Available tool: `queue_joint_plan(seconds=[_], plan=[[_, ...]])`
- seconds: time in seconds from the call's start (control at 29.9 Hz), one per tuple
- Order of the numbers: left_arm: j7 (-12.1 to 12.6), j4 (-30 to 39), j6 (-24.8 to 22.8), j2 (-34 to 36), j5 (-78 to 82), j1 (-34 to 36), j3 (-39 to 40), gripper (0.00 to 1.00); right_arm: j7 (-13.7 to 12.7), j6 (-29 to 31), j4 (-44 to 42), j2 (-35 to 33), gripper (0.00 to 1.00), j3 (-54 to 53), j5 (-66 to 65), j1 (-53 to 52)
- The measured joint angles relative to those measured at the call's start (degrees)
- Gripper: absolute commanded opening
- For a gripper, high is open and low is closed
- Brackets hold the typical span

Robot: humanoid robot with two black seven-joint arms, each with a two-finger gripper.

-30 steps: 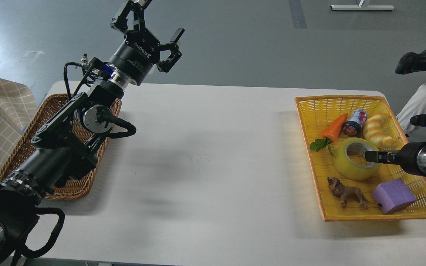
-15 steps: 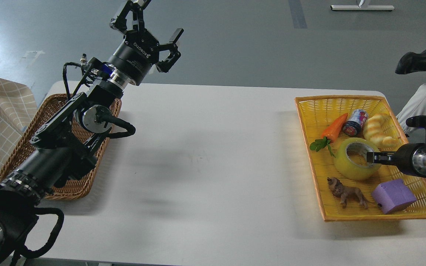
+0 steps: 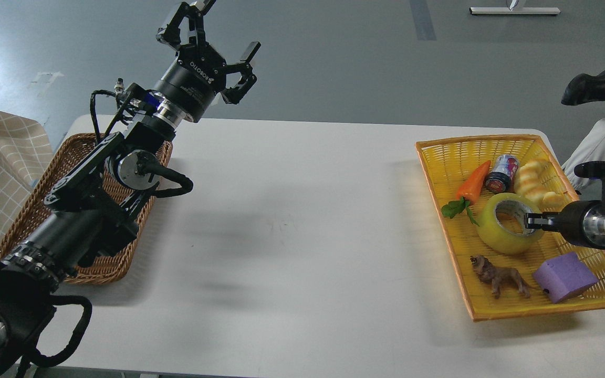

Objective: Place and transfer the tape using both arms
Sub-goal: 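Hook the tape roll's hole with the right gripper and lift it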

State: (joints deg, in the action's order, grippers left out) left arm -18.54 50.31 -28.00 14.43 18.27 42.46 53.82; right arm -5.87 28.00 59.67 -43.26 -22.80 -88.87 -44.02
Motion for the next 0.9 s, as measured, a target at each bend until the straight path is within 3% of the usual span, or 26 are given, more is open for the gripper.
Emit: queue_joint_plan(seconds=[0.5,0.9], plan=[[0.09,-0.05,0.00,-0.08,0.10,0.69,-0.03,0.98,-0.02,0.00,10.45,-6.39,0.04,-4.62,1.26,-6.87],[0.09,-0.06,0.00,-0.53,0.18,0.58,-0.03,0.98,0.05,0.00,10.91,-7.19,0.05,-5.11,2.31,-16.60]])
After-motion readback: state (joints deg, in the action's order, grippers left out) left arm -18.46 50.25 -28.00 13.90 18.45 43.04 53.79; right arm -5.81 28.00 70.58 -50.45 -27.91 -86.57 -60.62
